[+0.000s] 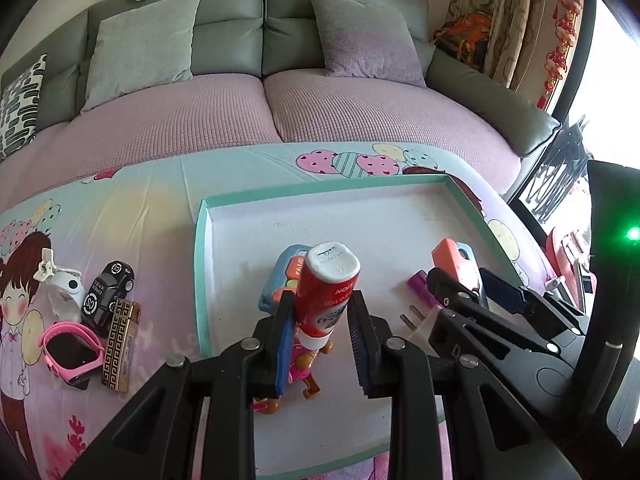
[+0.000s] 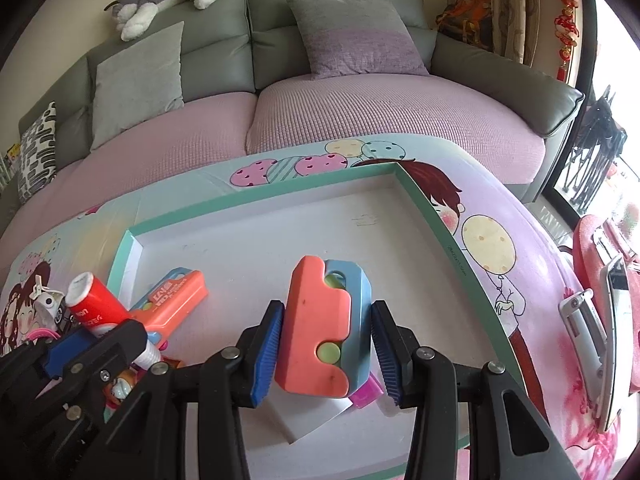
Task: Organize rigid objects
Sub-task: 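Carry the lotion bottle and block toy into the tray and open both tools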
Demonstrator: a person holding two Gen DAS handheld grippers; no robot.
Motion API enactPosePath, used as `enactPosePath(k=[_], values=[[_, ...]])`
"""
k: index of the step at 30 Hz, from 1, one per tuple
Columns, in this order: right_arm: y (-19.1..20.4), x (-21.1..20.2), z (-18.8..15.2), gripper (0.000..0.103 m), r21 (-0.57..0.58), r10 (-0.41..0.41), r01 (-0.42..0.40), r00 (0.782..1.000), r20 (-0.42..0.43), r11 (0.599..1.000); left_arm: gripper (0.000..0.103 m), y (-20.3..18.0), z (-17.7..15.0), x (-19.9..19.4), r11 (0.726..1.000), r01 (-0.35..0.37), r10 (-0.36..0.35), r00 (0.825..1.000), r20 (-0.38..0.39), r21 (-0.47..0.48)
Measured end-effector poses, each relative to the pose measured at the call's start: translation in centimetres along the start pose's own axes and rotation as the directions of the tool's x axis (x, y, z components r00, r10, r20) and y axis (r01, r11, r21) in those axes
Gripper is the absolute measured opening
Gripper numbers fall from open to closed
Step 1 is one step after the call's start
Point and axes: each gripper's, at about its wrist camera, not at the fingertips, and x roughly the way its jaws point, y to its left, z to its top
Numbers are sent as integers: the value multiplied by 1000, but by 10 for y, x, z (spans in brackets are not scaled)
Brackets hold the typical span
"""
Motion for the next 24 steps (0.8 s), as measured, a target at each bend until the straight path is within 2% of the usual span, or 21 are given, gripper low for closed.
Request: enactPosePath(k=[10,12,16,21,24], values=[[6,4,-2,48,-20,-6,6,1000,-20,1000,28,2,-1,2,1000,7,-7,1000,-15,-10],[5,5,-2,48,-16,-7,6,1000,-23,1000,33,3,-1,2,1000,12,-13,1000,-19,-15],[1,5,-1,48,3,-19,19,1000,-22,1000,51,6,0,-1,1000,-6,6,1000,-11,-23],[0,3,0,55,10,-23,23,1000,-18,1000,66,14,1,-5,999,-32,32,999,-7,-43],[3,3,0,60,-4,-27,27,1000,-14,1000,69,21,2,-8,997,-53,53,999,-3,-60]])
